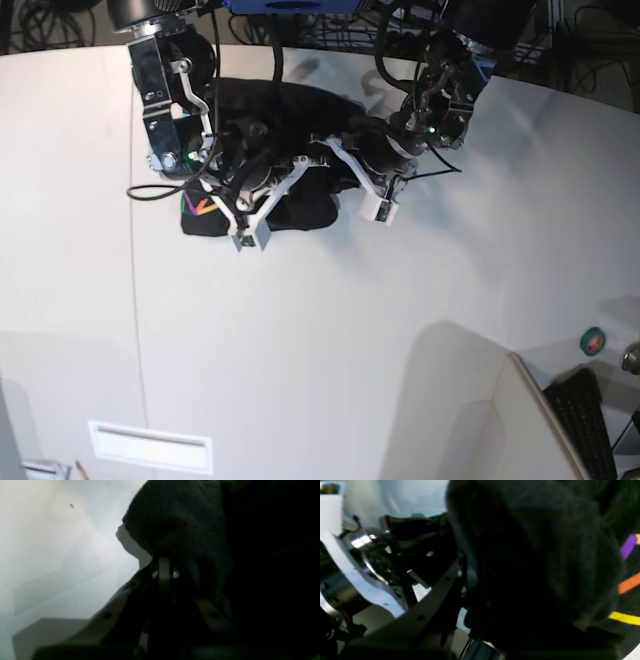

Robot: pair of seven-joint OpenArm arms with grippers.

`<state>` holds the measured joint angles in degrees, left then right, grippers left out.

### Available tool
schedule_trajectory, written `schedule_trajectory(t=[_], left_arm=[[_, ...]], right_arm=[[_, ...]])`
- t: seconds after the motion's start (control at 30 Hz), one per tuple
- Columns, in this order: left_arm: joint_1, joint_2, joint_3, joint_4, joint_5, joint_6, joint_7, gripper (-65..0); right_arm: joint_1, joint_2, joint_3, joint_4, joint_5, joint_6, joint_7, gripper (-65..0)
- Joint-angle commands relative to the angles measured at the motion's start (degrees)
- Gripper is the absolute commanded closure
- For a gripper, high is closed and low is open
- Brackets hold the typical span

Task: Layout the t-shirt on the table in an organized manner, then fold the t-shirt properly
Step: 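Lift both ends and fold them together over the shirt middle, then release with the left gripper and press the bundle flat with the right gripper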

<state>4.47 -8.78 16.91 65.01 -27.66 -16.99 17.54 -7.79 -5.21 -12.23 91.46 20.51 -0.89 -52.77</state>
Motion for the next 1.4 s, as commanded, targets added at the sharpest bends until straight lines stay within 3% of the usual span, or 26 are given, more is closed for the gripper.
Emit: schedule_trajectory(t=[0.0, 0.43, 0.67, 0.7, 0.8, 0.9, 1.13, 1.37], left_arm=[[0.32, -0.41, -0.07, -0.09, 1.42, 1.04, 3.08, 0.0], [0.32, -0.59, -0.25, 0.52, 1.42, 1.3, 3.08, 0.0], [3.31, -5.33, -1.74, 8.79, 0.8, 1.3, 3.78, 0.0], [4.28, -5.86, -2.8, 10.02, 0.8, 1.3, 4.66, 0.0], [6.91, -8.24, -8.95, 14.68, 0.89, 1.3, 10.72, 0.0], [10.43, -10.26, -17.04, 18.02, 0.89, 1.13, 13.36, 0.0], [15.0, -12.98, -32.16, 19.51, 0.89, 1.04, 13.45, 0.0], [14.48, -13.07, -36.2, 17.93, 0.89, 1.04, 13.45, 0.0]], right_arm=[[1.33, -0.46, -0.03, 0.98, 0.63, 0.23, 1.48, 0.0], [1.42, -1.34, 0.05, 0.89, 0.63, 0.23, 1.39, 0.0], [1.33, -1.42, 0.05, 0.8, 0.63, 0.23, 1.21, 0.0], [1.33, -1.42, 0.05, 0.8, 0.72, 0.23, 1.13, 0.0], [1.15, -1.42, 0.05, 0.8, 0.72, 0.23, 1.04, -18.9], [1.15, -1.42, -0.03, 0.8, 0.72, 0.23, 0.95, -29.1], [3.26, -1.6, -0.21, 0.8, 0.72, 0.23, -5.73, -29.3], [7.92, -1.25, -14.89, 0.8, 0.72, 0.23, -9.07, -29.3]])
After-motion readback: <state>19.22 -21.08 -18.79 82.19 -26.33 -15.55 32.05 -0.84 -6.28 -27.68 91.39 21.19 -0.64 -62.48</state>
